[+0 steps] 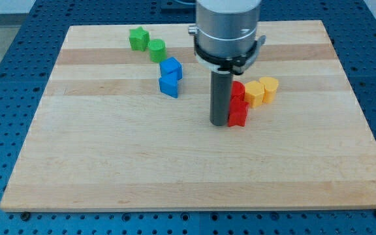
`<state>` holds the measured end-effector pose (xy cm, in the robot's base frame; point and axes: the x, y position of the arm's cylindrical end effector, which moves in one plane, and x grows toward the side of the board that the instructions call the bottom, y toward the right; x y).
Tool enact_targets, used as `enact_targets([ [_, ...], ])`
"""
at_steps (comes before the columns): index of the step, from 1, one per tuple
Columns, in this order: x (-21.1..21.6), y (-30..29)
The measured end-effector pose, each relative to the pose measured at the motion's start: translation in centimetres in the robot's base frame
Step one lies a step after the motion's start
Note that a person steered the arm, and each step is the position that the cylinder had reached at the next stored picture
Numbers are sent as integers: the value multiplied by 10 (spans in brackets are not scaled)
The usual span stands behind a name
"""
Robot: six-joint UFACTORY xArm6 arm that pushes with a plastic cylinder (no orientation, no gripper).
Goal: Push the blue triangle towards the left of the blue cube
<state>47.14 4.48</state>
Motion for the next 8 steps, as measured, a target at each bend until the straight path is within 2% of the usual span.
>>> enact_targets([
  [3,-6,11],
  [5,-6,-7],
  [8,-66,-75],
])
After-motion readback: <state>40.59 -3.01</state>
